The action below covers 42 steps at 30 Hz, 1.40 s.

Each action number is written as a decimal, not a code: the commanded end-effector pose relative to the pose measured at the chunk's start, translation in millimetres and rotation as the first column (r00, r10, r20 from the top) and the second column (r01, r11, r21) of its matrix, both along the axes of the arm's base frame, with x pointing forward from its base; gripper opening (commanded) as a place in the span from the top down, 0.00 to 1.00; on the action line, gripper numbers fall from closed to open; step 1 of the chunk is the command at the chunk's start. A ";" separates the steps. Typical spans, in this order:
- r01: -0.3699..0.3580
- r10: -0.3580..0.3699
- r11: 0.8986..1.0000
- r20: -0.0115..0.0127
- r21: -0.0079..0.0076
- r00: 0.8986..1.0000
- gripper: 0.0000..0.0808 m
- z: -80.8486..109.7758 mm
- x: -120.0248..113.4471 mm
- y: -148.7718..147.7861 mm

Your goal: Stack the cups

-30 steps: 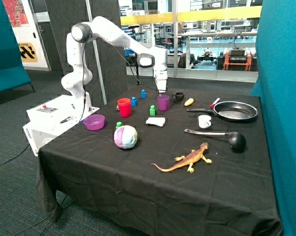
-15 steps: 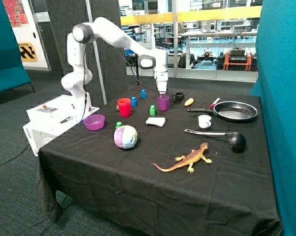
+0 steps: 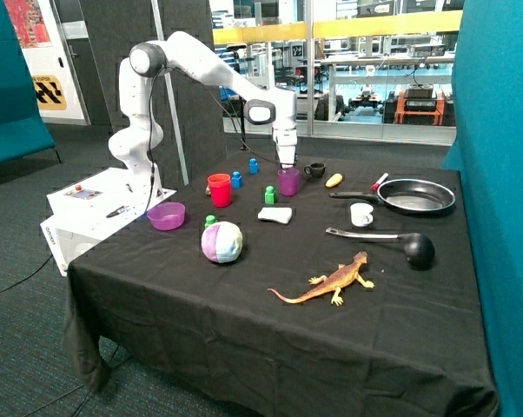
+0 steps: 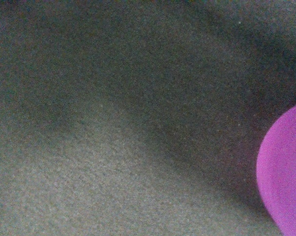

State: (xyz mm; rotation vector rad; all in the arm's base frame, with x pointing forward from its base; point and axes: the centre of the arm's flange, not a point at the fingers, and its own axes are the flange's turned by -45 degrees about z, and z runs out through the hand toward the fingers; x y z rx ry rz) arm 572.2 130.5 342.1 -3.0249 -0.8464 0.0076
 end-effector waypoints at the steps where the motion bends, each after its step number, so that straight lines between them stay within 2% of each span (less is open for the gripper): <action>1: 0.005 -0.005 1.000 0.005 0.001 1.000 0.58 -6.5 -4.1 0.1; 2: 0.007 -0.007 1.000 0.005 0.001 1.000 0.65 -6.9 -4.1 -0.1; 4: 0.012 -0.012 1.000 0.005 0.001 1.000 0.88 -7.2 -4.1 -0.4; 5: 0.013 -0.013 1.000 0.005 0.001 1.000 0.94 -7.2 -4.1 -0.5; 7: 0.016 -0.016 1.000 0.005 0.001 1.000 0.98 -6.6 -3.8 -0.9; 34: 0.020 -0.020 1.000 0.005 0.001 1.000 1.00 -4.6 -2.7 -9.2; 42: 0.017 -0.017 1.000 0.005 0.001 1.000 1.00 5.1 -0.2 -9.5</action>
